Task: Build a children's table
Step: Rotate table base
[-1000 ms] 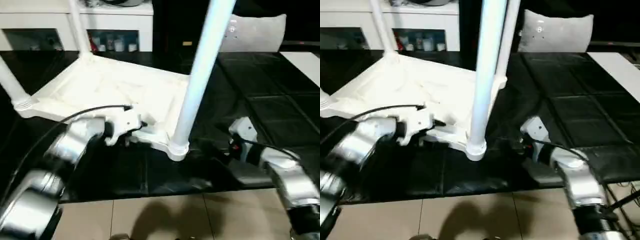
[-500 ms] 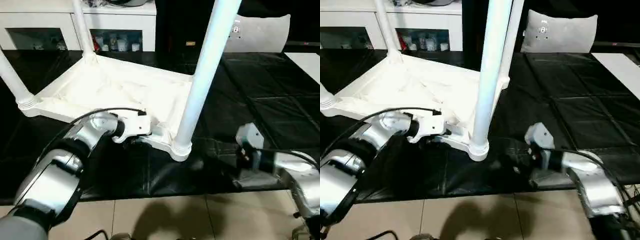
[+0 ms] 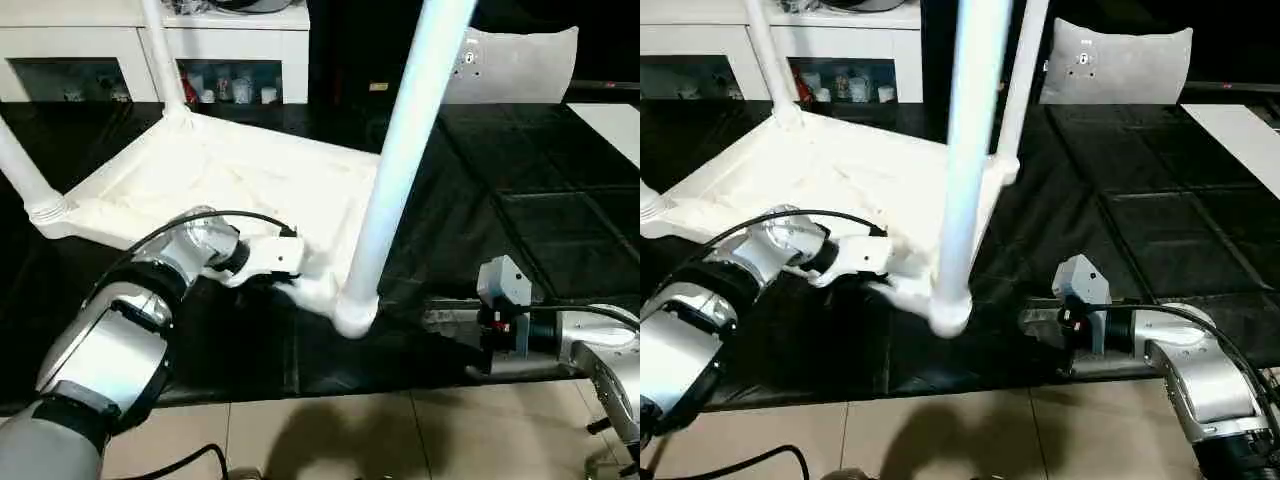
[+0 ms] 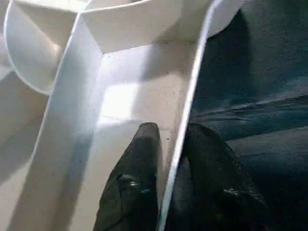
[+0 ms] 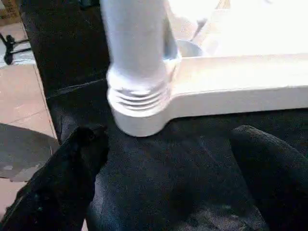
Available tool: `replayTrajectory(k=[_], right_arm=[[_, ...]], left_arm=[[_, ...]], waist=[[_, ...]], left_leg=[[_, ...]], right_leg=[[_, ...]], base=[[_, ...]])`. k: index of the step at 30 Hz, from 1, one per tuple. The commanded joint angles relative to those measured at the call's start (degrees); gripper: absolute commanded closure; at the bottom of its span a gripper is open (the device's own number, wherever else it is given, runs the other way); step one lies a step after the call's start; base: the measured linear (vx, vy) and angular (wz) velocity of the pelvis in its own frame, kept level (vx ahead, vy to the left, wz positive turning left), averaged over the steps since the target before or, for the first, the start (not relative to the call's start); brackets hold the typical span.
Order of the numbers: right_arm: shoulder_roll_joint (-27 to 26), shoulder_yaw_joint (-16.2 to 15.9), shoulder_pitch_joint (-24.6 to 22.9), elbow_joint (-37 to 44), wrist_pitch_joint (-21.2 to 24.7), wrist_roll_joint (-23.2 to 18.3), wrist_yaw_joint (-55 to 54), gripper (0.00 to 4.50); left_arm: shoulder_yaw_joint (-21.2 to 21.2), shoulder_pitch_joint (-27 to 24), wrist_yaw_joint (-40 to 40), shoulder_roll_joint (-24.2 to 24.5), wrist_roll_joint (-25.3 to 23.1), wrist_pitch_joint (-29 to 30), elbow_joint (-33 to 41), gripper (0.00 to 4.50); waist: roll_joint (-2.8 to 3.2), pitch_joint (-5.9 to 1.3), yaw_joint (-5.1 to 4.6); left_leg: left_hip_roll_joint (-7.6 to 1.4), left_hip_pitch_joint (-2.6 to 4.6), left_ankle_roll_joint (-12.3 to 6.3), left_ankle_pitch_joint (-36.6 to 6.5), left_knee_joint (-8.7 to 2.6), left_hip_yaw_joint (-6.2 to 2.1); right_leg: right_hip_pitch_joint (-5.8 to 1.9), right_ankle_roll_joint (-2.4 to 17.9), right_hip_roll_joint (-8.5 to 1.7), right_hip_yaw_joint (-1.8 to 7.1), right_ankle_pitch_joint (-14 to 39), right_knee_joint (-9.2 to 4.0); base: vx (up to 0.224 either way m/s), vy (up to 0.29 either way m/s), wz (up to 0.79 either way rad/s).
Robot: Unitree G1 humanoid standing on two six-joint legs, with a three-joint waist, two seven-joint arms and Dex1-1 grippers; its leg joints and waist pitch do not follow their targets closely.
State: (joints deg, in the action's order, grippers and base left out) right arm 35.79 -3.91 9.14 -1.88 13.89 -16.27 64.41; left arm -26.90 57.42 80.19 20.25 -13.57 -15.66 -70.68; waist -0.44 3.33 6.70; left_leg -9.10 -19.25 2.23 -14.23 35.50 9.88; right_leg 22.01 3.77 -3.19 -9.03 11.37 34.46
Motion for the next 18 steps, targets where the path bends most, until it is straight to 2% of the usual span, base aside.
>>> replayTrajectory(k=[1, 7, 9, 12, 13, 14, 15, 16, 17, 18], right_arm=[[0.6, -0.3, 0.8, 1.5, 0.8, -0.8, 0.5, 0.0], [0.2, -0.5, 0.7, 1.7, 0.8, -0.8, 0.2, 0.0], [0.1, -0.5, 0.7, 1.6, 0.7, -0.8, 0.2, 0.0], [0.1, -0.4, 0.6, 1.6, 0.6, -0.8, 0.3, 0.0], [0.0, -0.4, 0.5, 1.5, 0.6, -0.8, 0.2, 0.0], [-0.1, -0.5, 0.6, 1.4, 0.5, -0.7, 0.1, 0.0], [-0.1, -0.5, 0.6, 1.3, 0.4, -0.7, 0.1, 0.0], [-0.3, -0.6, 0.6, 1.0, 0.2, -0.5, 0.0, 0.0], [-0.4, -0.8, 0.7, 0.7, 0.1, -0.4, -0.1, 0.0], [-0.5, -0.9, 0.8, 0.5, -0.1, -0.3, -0.3, 0.0]], left_arm=[[-0.3, -0.1, 1.3, -0.5, -0.4, 2.0, -1.2, 3.72], [1.3, -1.2, -0.7, -1.4, -0.2, 7.0, -2.0, 4.16], [4.1, -2.4, -1.8, -2.4, 2.4, 13.1, -1.6, 4.24], [7.4, -3.9, -7.4, -4.1, 5.2, 20.1, -1.3, 4.27], [8.1, -4.6, -8.3, -4.4, 5.8, 21.3, -0.7, 4.27], [8.8, -5.4, -9.1, -4.8, 6.4, 22.7, 0.1, 4.28], [9.2, -5.9, -9.6, -5.0, 6.8, 23.7, 0.6, 4.29], [9.2, -7.0, -10.5, -5.2, 6.6, 24.3, 2.0, 4.33], [9.2, -8.0, -10.9, -5.3, 6.4, 24.5, 3.4, 4.35], [9.1, -9.2, -10.8, -5.3, 6.4, 24.5, 5.2, 4.36]], waist=[[-0.14, -4.11, 0.53], [-0.18, -4.11, 0.59], [-0.24, -4.08, 0.47], [-0.61, -4.01, 0.39], [-0.47, -3.97, 0.45], [-0.82, -3.91, 0.36], [-0.78, -3.85, 0.22], [-1.2, -3.83, -0.12], [-0.94, -3.87, -0.24], [-0.95, -3.76, -0.4]], left_leg=[[-5.44, -0.6, -6.01, 0.7, -3.87, -2.35], [-5.13, -0.67, -6.07, 0.7, -3.93, -2.24], [-5.25, -0.65, -6.17, 0.9, -3.95, -2.24], [-4.71, -0.78, -6.2, 0.5, -3.82, -1.94], [-4.34, -0.83, -6.33, 0.5, -3.76, -1.85], [-4.29, -0.96, -6.42, 0.6, -3.8, -1.91], [-4.23, -0.92, -6.53, 0.4, -3.83, -1.9], [-3.95, -0.93, -6.66, 0.0, -3.79, -1.8], [-3.79, -0.97, -6.63, -0.1, -3.77, -1.82], [-3.75, -0.96, -6.77, -0.2, -3.79, -1.78]], right_leg=[[-4.14, 4.4, -8.08, 5.14, 7.7, -4.46], [-4.27, 3.4, -7.94, 5.07, 10.0, -4.82], [-4.22, 3.6, -7.94, 5.01, 9.8, -4.79], [-4.43, 3.6, -7.91, 4.92, 12.1, -5.09], [-4.44, 2.7, -7.74, 4.77, 13.9, -5.46], [-4.48, 1.7, -7.61, 4.65, 15.3, -5.48], [-4.36, 1.2, -7.55, 4.59, 16.2, -5.71], [-4.32, -0.2, -7.27, 4.46, 17.9, -5.98], [-4.3, -0.9, -7.33, 4.41, 19.0, -6.07], [-4.15, -1.4, -7.17, 4.35, 19.6, -6.27]], base=[[0.0, 0.0, 0.0], [0.0, 0.0, 0.0], [0.0, 0.0, 0.0], [0.0, 0.0, 0.0], [0.0, 0.0, 0.0], [0.0, 0.0, 0.0], [0.0, 0.0, 0.0], [0.0, 0.0, 0.0], [0.0, 0.0, 0.0], [0.0, 0.0, 0.0]])
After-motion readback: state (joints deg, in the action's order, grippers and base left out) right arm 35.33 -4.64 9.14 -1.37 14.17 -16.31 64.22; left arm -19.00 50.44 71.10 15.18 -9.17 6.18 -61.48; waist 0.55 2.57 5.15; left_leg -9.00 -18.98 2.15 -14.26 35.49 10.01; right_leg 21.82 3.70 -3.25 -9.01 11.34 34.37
